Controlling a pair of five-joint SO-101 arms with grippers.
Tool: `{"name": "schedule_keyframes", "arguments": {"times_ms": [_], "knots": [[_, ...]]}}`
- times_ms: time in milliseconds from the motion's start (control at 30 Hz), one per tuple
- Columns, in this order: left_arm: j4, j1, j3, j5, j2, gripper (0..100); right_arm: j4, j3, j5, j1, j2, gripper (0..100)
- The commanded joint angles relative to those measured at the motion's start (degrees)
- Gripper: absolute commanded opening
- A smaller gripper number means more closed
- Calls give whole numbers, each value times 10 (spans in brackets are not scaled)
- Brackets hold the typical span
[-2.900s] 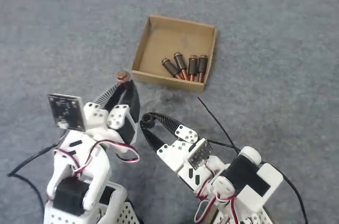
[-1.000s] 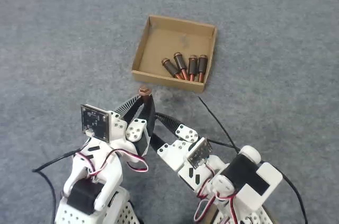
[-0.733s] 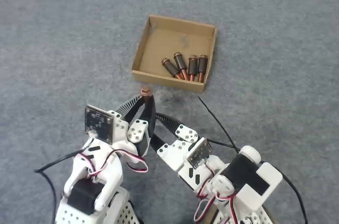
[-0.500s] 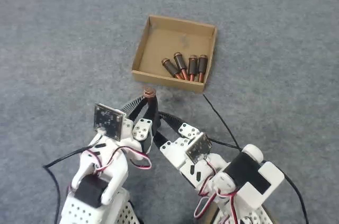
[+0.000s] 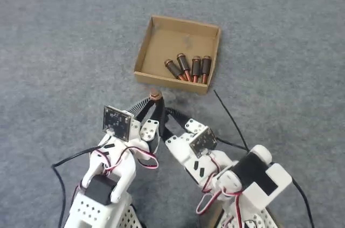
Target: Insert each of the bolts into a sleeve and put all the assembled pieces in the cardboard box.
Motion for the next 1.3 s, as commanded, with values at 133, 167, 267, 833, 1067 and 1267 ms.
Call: {"name": "schedule_keyframes", "arguments": {"times_ms": [133,167,267,833,1067,1267], "knots": [[-16,-22,-2,26,-12,10,-7,-21,-7,25,-31,6],[-12,-22,-2,26,-12,10,-16,-19,-7,25,-31,6],[12,-18,-2,25,-12,10,-69,-2,-7,23,-31,6],[50,-18,-2,26,-11,13,-110,12,-5,22,-31,6],[57,-18,-2,29,-11,13,-110,11,-5,22,-29,6],[71,-23,-2,48,-11,113,-82,4,-5,24,-31,6]]}}
